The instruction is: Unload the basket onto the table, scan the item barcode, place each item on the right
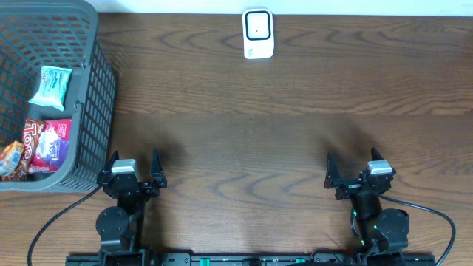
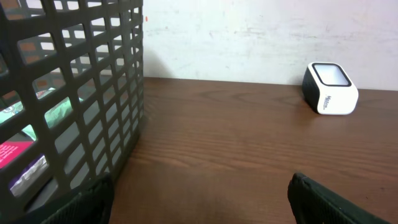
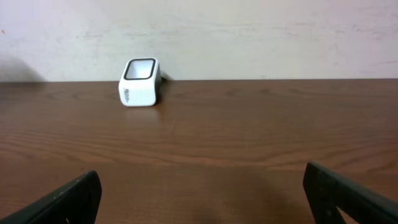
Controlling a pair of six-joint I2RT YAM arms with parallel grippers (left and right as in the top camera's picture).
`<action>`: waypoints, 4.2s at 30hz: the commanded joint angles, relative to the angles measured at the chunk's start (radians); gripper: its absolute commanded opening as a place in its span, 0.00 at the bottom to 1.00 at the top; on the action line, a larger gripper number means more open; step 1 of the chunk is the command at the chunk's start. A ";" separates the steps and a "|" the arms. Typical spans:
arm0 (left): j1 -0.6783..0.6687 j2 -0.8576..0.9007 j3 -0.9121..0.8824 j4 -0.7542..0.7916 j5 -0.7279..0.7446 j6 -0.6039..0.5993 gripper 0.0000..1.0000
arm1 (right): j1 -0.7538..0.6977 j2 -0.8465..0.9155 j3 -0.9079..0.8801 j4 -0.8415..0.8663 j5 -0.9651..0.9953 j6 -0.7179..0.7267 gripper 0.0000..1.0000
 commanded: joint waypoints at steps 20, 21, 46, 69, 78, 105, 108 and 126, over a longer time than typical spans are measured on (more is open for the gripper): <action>0.007 -0.006 -0.015 -0.036 0.003 -0.008 0.89 | 0.002 -0.002 -0.003 -0.003 -0.002 -0.005 0.99; 0.007 -0.006 -0.015 -0.036 0.003 -0.008 0.89 | 0.002 -0.002 -0.003 -0.003 -0.002 -0.005 0.99; 0.007 -0.006 -0.015 -0.036 0.003 -0.008 0.89 | 0.002 -0.002 -0.003 -0.003 -0.002 -0.005 0.99; 0.007 -0.006 -0.015 -0.036 0.003 -0.008 0.89 | 0.002 -0.002 -0.003 -0.003 -0.002 -0.005 0.99; 0.007 -0.006 -0.015 -0.036 0.003 -0.008 0.89 | 0.002 -0.002 -0.003 -0.003 -0.002 -0.005 0.99; 0.005 -0.006 -0.014 -0.034 0.077 -0.476 0.89 | 0.002 -0.002 -0.003 -0.003 -0.002 -0.005 0.99; 0.003 -0.006 -0.014 -0.027 0.131 -0.639 0.89 | 0.002 -0.002 -0.003 -0.003 -0.002 -0.005 0.99; 0.003 -0.006 -0.014 -0.028 0.116 -0.386 0.89 | 0.002 -0.002 -0.003 -0.003 -0.002 -0.005 0.99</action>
